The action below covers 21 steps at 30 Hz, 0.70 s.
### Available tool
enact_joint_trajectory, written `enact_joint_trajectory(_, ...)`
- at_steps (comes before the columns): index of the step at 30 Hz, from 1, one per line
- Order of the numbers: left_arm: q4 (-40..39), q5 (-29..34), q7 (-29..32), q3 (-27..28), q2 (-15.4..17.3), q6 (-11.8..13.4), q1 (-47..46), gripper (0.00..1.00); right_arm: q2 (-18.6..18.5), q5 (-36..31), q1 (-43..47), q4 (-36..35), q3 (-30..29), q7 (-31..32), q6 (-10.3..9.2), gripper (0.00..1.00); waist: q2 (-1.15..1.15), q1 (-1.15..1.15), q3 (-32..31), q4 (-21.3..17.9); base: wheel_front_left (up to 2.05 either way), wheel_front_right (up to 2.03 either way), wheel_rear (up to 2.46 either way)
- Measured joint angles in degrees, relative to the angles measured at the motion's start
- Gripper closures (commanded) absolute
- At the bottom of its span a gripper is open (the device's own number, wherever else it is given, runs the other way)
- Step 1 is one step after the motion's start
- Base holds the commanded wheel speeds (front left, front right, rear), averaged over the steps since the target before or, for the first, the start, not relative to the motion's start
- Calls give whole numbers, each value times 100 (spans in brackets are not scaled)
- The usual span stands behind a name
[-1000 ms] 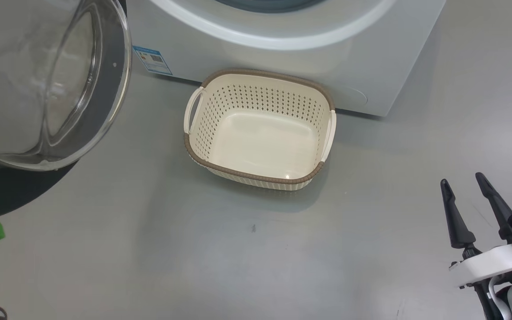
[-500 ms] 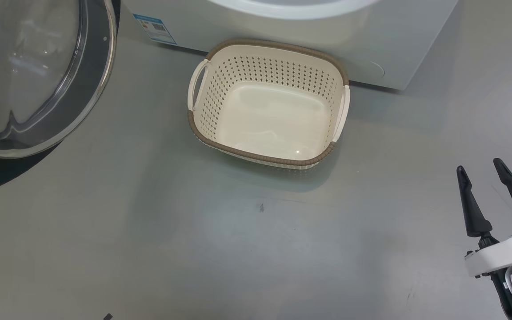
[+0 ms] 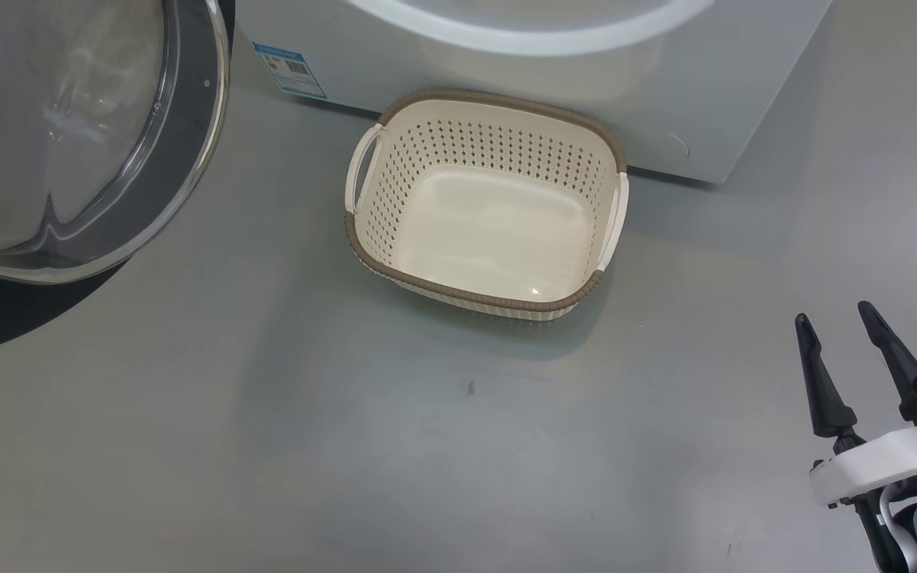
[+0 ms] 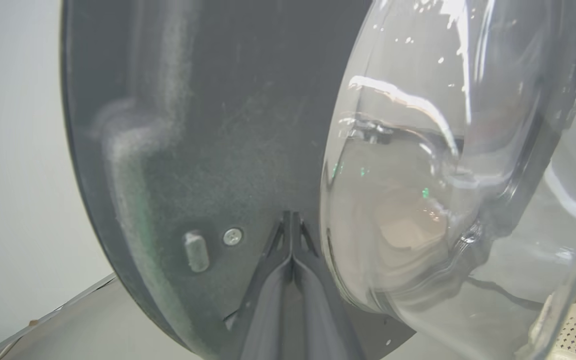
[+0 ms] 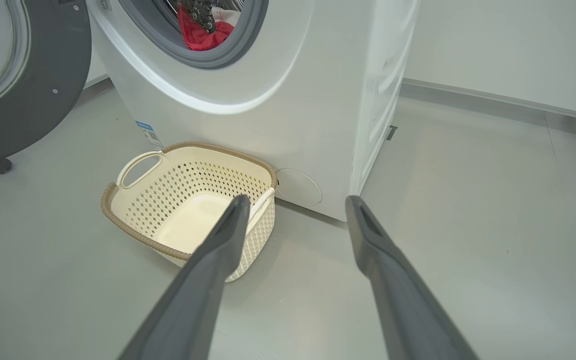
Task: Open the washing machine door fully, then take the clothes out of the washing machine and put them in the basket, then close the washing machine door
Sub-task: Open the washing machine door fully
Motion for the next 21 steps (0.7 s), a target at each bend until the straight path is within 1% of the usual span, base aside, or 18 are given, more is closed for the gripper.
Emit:
enact_joint_trajectory(8,-32,301,0,-286,-171,-201,197,100,174,54,0,246,71,-42,0,0,0,0,-426,-46,0,0,0)
enact_joint_trajectory(14,-162,510,0,-447,-218,-343,561,100,327,105,3,378,124,-45,0,0,0,0,-804,-118,0,0,0)
enact_joint_trajectory(20,-276,609,1,-577,-342,-407,879,100,415,179,20,453,121,-51,0,0,0,0,-1106,-222,0,0,0)
enact_joint_trajectory(21,-309,620,1,-611,-374,-448,923,100,424,194,31,476,116,-51,0,0,0,0,-1163,-246,0,0,0)
